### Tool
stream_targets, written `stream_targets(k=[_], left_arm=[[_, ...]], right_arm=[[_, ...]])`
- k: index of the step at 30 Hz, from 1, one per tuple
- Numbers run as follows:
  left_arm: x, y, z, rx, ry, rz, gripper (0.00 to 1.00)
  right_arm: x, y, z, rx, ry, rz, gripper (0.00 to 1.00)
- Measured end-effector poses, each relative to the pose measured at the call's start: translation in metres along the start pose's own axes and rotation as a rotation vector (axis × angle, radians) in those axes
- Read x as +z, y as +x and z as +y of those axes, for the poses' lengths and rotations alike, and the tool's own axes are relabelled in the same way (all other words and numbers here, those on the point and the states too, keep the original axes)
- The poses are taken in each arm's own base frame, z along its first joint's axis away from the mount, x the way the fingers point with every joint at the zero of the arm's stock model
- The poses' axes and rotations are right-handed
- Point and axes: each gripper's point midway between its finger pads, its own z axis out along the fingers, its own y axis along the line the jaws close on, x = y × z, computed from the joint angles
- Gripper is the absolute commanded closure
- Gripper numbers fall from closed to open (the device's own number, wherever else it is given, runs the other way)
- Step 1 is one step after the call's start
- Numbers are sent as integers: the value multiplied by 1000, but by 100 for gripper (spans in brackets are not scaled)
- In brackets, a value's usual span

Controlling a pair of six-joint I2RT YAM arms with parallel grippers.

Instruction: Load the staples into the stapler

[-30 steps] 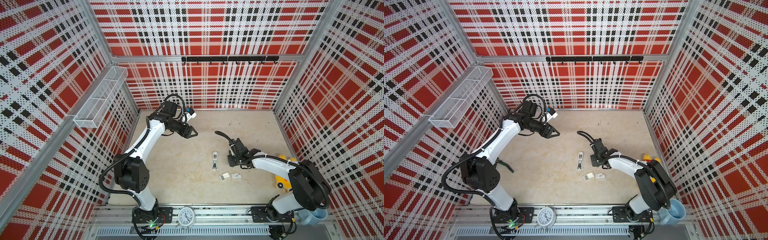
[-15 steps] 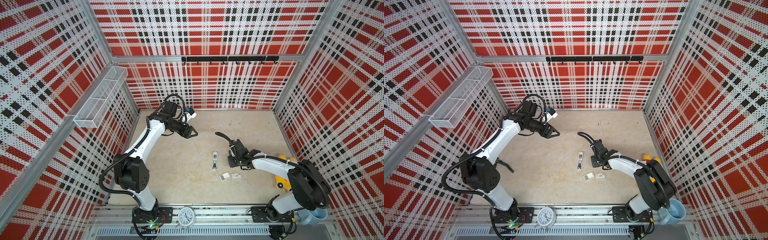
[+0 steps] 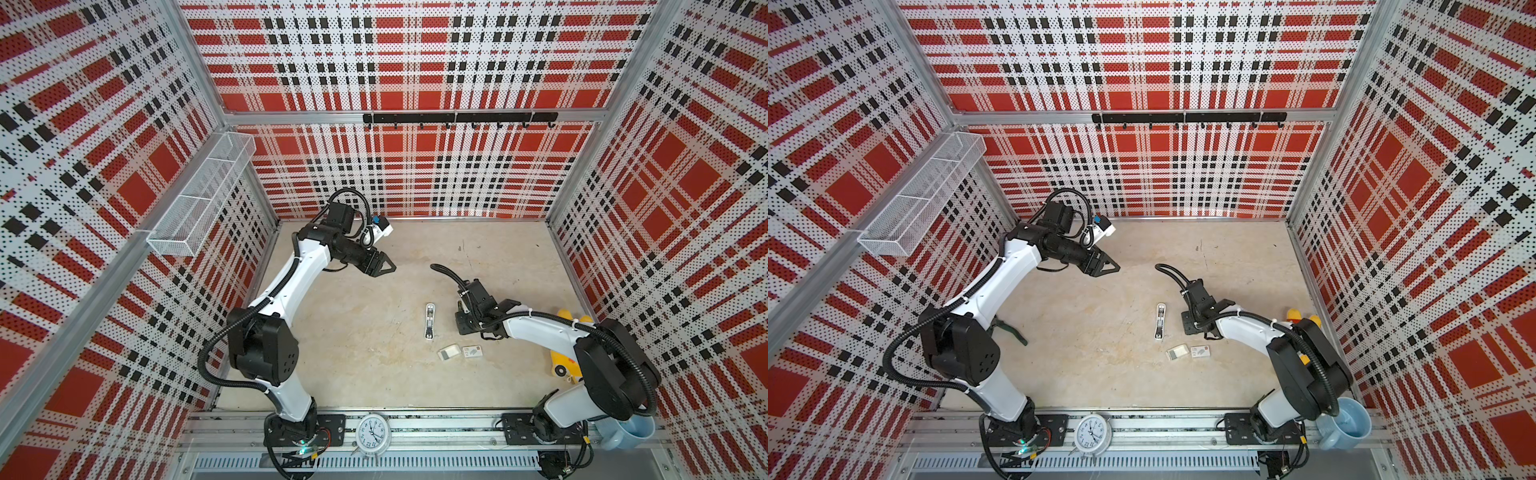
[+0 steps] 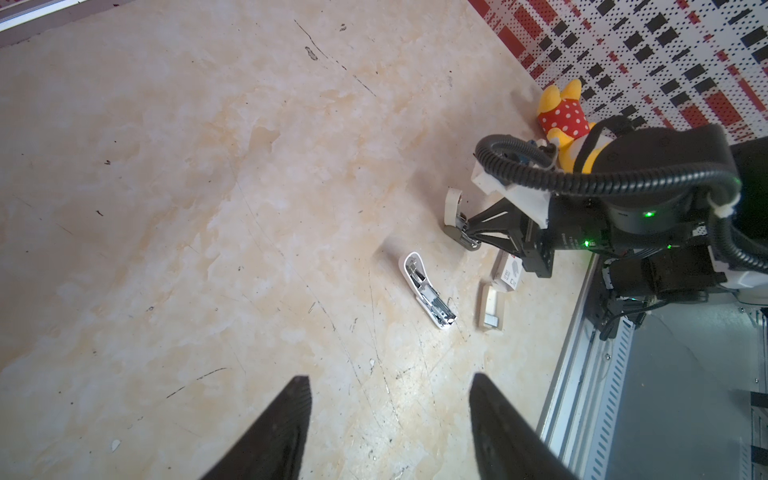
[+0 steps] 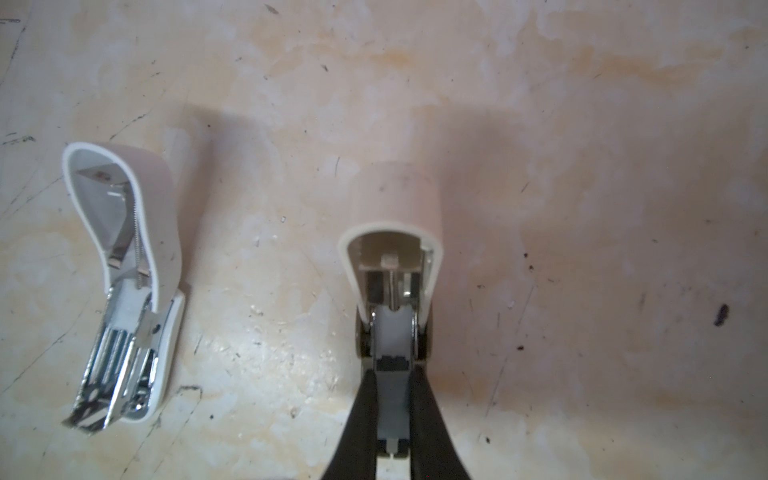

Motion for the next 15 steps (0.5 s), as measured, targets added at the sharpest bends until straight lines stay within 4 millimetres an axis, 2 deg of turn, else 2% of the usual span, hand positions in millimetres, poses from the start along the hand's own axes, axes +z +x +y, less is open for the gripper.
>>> stream_targets(k=[15], left_arm=[[0, 0, 0, 0, 1, 0, 36]], right_arm=[[1, -2, 0, 7, -1, -12, 87]])
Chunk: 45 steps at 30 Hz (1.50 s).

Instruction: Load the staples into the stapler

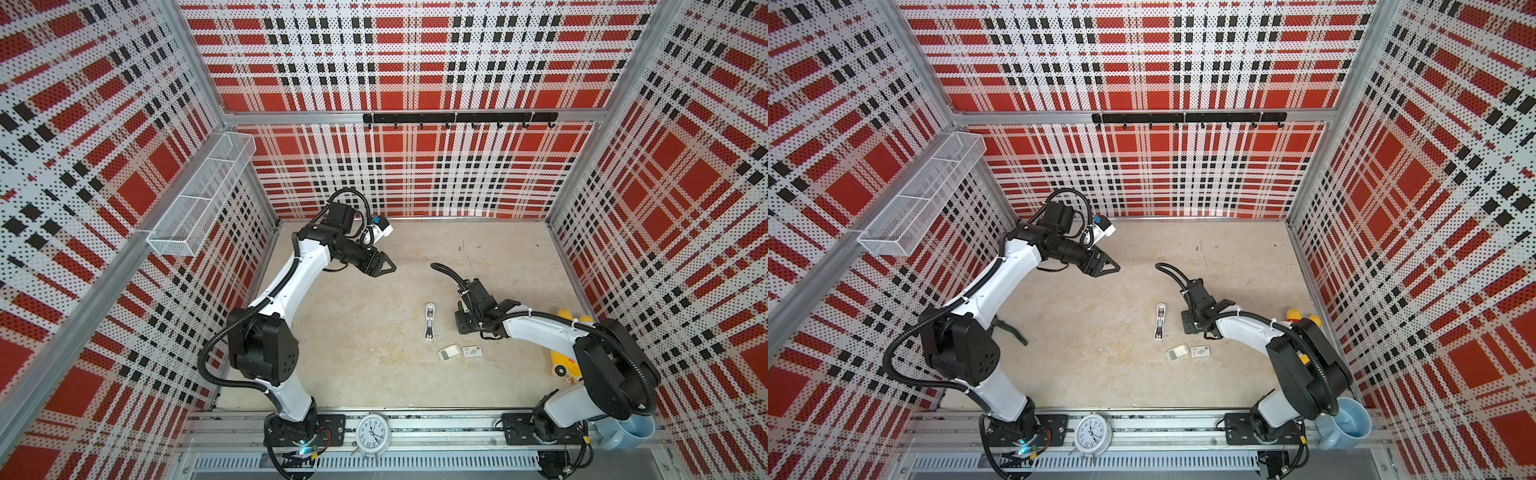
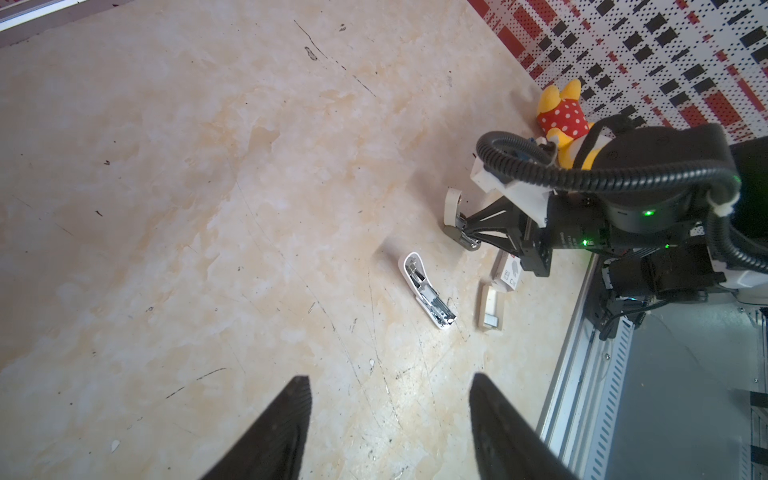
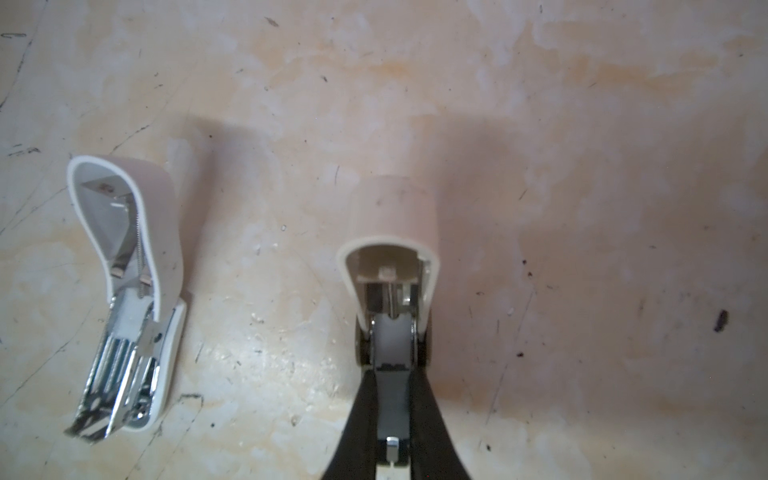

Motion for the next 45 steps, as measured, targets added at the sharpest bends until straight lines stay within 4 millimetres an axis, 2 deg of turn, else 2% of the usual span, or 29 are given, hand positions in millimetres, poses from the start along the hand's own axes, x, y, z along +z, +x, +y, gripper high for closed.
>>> stream_targets(k=[25, 45], left_arm=[[0, 0, 0, 2, 0, 0, 36], [0, 0, 0, 5, -1, 1, 36]], right_arm=[[-1, 4, -2, 57, -17, -44, 86], [-1, 5, -2, 65, -16, -43, 81]])
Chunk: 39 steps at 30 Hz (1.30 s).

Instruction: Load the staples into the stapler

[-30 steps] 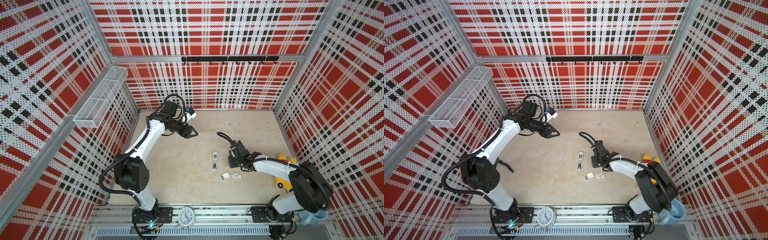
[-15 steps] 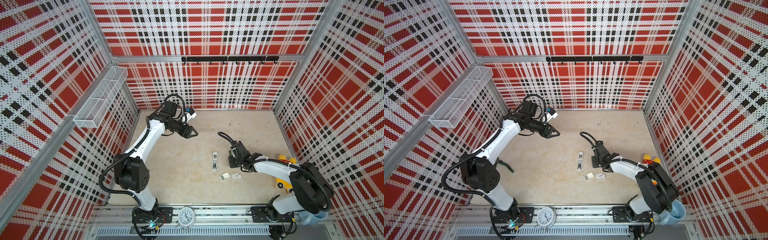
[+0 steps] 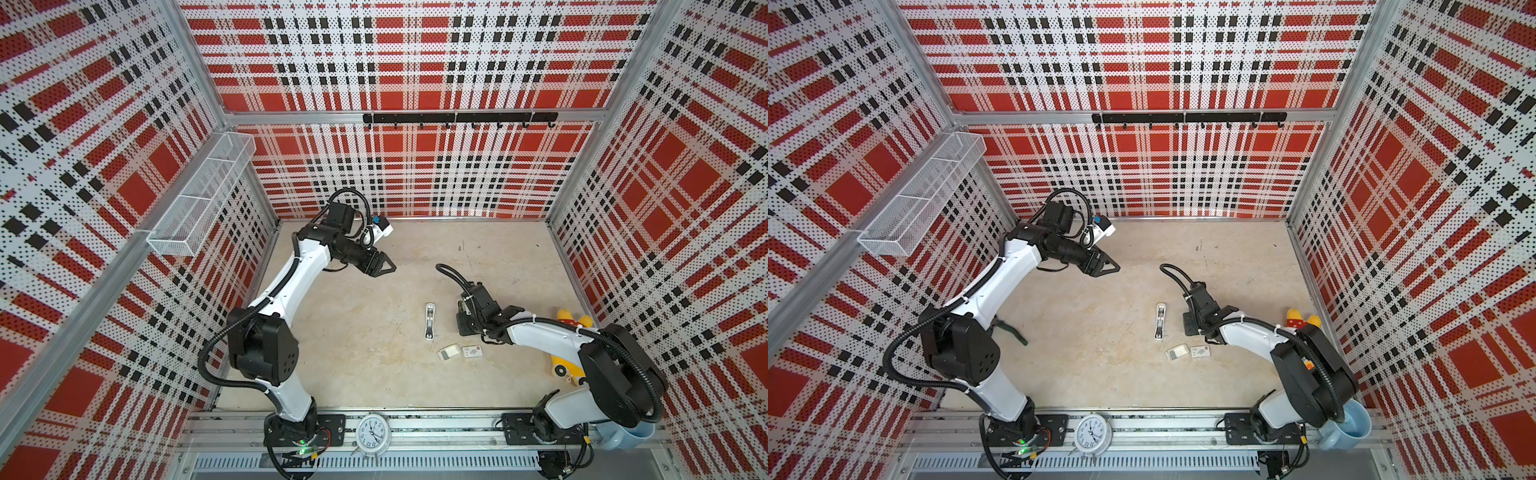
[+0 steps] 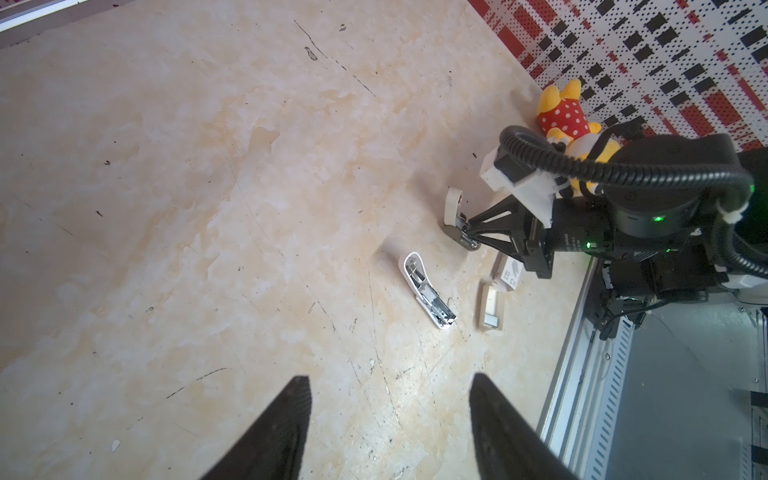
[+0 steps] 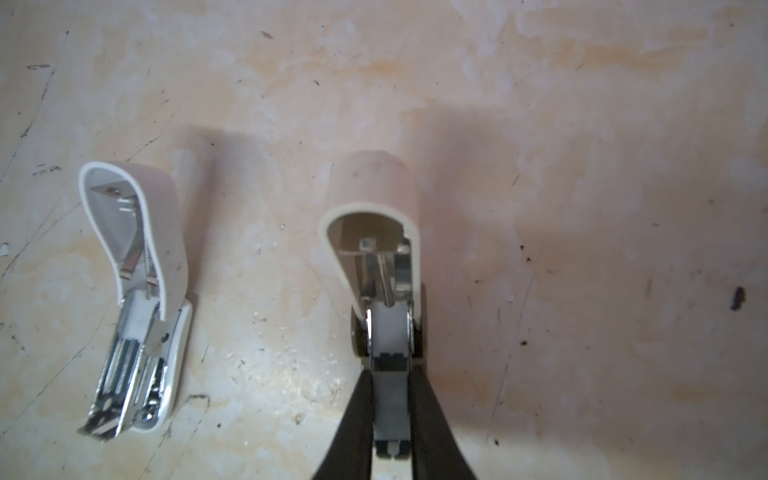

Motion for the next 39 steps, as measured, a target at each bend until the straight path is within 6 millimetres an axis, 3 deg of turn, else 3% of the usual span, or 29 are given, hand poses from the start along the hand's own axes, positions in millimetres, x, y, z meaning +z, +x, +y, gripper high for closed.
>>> stream_targets(k=[20, 26, 29, 36, 39], left_arm=[[0, 0, 0, 1, 0, 0, 36], [0, 0, 0, 2, -1, 0, 36], [0, 0, 0, 2, -1, 0, 36], [0, 0, 1, 7, -8, 1, 36], [-2, -1, 0, 15, -13, -1, 36]], right_arm=[[1, 7, -3, -3, 9, 22, 72], [-11, 0, -2, -1, 0, -8, 66], [-16, -4, -2, 1, -4, -19, 67], [-25, -8, 2, 2, -27, -26, 80], [-29, -15, 8, 1, -50, -33, 79]])
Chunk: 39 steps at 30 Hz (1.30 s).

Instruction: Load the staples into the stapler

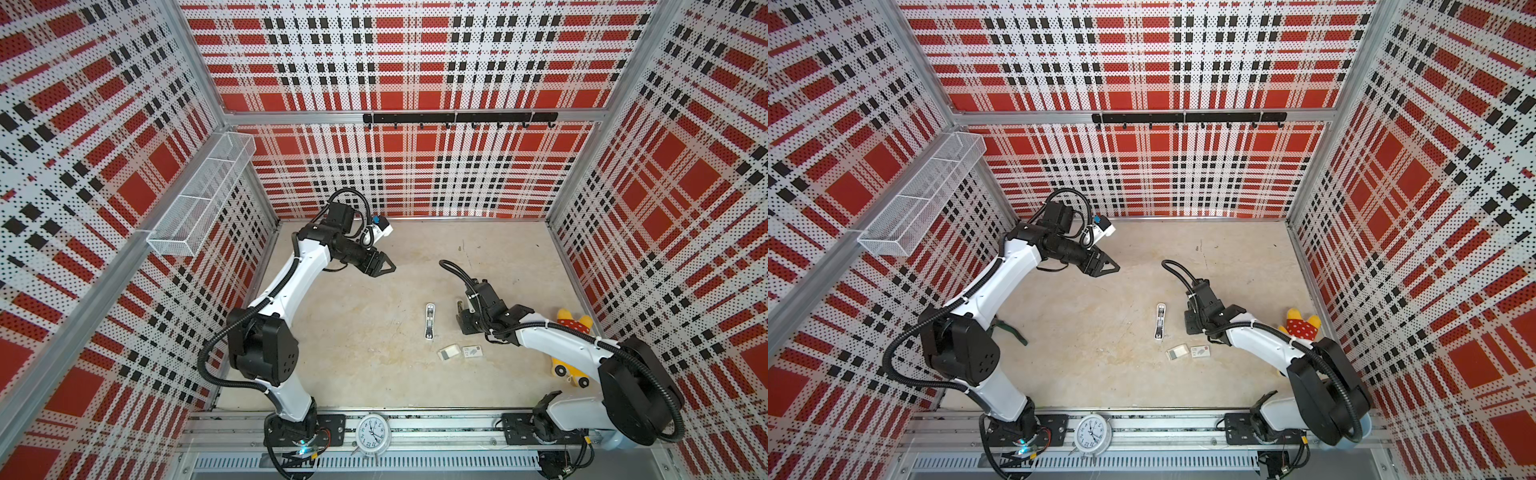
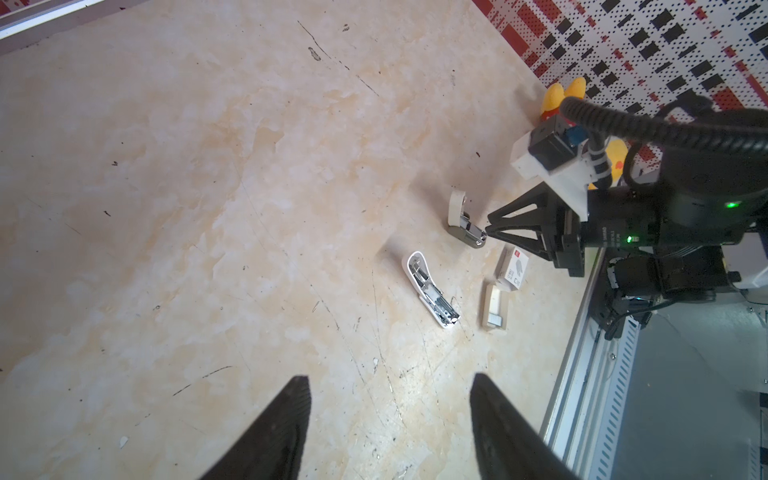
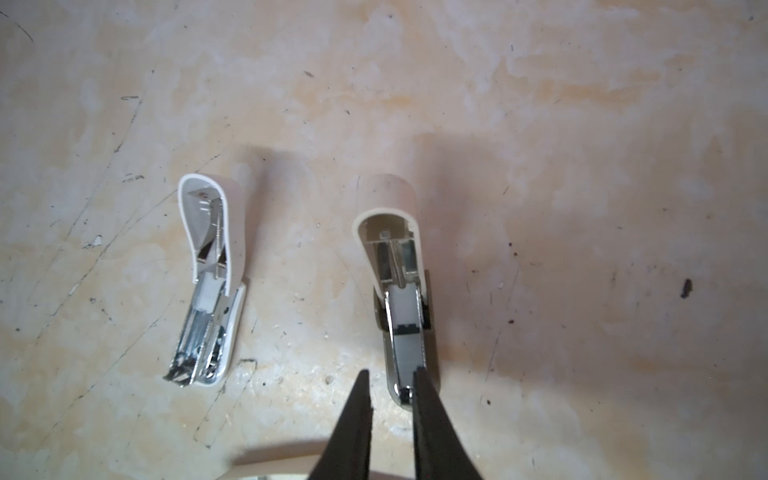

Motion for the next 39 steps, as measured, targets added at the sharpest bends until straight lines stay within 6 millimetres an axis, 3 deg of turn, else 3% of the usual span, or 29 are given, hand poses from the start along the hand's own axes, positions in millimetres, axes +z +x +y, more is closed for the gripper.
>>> stream_targets(k=[6, 13, 27, 39], left_arm=[[-2, -1, -1, 16, -5, -5, 36], [-2, -1, -1, 18, -5, -4, 36], [-6, -3, -3, 23, -8, -12, 36], [-6, -2, -3, 22, -8, -12, 36]], right_arm=[[4, -4, 5, 3, -16, 3, 76], [22, 5, 1, 8, -3, 57, 73], [25, -2, 4, 16, -24, 39, 73], [35, 4, 3, 16, -21, 67, 73]])
